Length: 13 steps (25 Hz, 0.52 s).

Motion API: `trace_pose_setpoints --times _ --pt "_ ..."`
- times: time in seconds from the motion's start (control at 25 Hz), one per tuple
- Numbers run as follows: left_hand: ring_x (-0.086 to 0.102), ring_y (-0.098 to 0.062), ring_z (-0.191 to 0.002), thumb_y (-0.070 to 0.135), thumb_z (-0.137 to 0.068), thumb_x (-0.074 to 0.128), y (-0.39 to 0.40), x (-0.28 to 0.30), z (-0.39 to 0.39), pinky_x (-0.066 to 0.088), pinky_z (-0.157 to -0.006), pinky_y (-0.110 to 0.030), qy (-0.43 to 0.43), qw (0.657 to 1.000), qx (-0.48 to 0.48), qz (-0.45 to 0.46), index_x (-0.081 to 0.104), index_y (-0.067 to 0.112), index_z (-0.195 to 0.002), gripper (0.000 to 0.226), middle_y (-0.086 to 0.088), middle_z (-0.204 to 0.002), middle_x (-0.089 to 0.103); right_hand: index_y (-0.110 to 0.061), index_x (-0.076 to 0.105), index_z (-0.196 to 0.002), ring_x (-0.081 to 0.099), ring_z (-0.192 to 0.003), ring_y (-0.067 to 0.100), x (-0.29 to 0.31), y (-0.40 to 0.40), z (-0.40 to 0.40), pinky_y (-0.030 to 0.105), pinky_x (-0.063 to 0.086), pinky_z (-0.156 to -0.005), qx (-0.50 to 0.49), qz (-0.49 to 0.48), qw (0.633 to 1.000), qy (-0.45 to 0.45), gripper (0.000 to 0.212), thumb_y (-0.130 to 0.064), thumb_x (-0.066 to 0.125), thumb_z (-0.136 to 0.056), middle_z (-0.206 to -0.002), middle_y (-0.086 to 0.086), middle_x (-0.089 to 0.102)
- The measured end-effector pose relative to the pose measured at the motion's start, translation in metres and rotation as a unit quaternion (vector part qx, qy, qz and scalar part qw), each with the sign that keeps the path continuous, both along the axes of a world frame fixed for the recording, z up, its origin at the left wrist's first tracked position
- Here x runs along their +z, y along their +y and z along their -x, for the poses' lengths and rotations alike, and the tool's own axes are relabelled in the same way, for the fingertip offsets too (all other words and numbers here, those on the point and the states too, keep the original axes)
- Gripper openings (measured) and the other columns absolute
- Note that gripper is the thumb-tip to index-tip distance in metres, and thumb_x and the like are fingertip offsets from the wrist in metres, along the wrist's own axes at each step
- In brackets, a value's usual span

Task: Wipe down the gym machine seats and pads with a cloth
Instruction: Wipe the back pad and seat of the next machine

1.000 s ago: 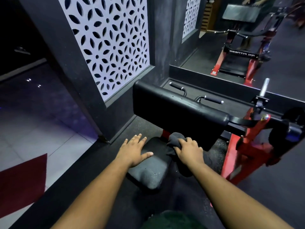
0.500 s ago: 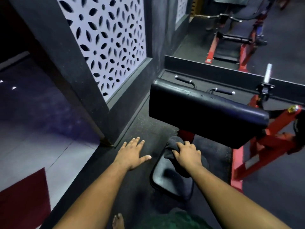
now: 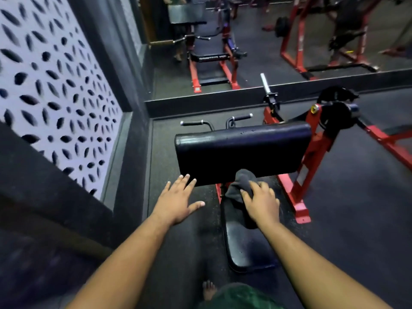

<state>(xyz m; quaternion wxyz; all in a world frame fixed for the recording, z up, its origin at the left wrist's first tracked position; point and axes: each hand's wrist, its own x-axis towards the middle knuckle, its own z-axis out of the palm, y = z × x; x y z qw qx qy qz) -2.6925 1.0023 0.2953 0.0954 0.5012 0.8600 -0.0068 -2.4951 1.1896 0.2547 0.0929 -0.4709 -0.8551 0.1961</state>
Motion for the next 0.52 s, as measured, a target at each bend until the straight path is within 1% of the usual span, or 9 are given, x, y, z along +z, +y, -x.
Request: trace_pose_setpoints --times 0.08,0.16,0.28,0.4,0.52 --pt "-0.002 -0.017 -0.156 0.085 -0.083 0.015 0.015 0.006 0.035 0.009 -0.126 -0.047 0.029 0.999 -0.032 -0.006 0.007 0.026 -0.161 0.098 0.000 -0.170 0.002 -0.028 0.057 -0.132 0.048 -0.123 0.033 0.003 0.001 0.028 0.051 0.045 -0.093 -0.034 -0.016 0.997 0.062 0.045 -0.051 0.056 -0.094 -0.136 0.004 0.051" --pt "-0.003 -0.017 -0.156 0.078 -0.090 0.028 0.028 0.010 0.067 0.008 -0.126 -0.047 0.038 0.998 -0.045 -0.018 0.008 0.026 -0.162 0.090 0.000 -0.170 0.001 -0.027 0.059 -0.132 0.048 -0.124 0.034 0.007 0.006 0.059 0.052 0.045 -0.093 -0.055 -0.031 0.993 0.101 0.045 -0.048 0.061 -0.092 -0.138 0.006 0.051" --pt "-0.001 -0.017 -0.156 0.076 -0.090 0.032 0.040 0.015 0.104 0.008 -0.126 -0.048 0.040 0.995 -0.077 -0.042 0.011 0.026 -0.161 0.090 -0.001 -0.170 0.004 -0.027 0.060 -0.131 0.050 -0.123 0.035 0.013 0.012 0.095 0.053 0.045 -0.091 -0.093 -0.059 0.987 0.119 0.045 -0.045 0.065 -0.090 -0.136 0.008 0.053" --pt "-0.001 -0.017 -0.156 0.076 -0.090 0.032 0.061 0.019 0.150 0.009 -0.126 -0.049 0.042 0.991 -0.116 -0.052 0.010 0.024 -0.161 0.090 -0.001 -0.170 0.004 -0.028 0.060 -0.131 0.051 -0.122 0.036 0.026 0.019 0.138 0.053 0.045 -0.091 -0.124 -0.097 0.977 0.144 0.046 -0.043 0.066 -0.089 -0.136 0.009 0.054" --pt "0.003 -0.019 -0.156 0.076 -0.088 0.036 0.083 0.012 0.195 0.011 -0.126 -0.049 0.036 0.985 -0.152 -0.078 0.014 0.022 -0.161 0.093 -0.002 -0.170 0.008 -0.032 0.059 -0.133 0.051 -0.123 0.035 0.032 0.016 0.183 0.053 0.045 -0.092 -0.160 -0.134 0.965 0.156 0.050 -0.048 0.059 -0.087 -0.139 0.008 0.054"
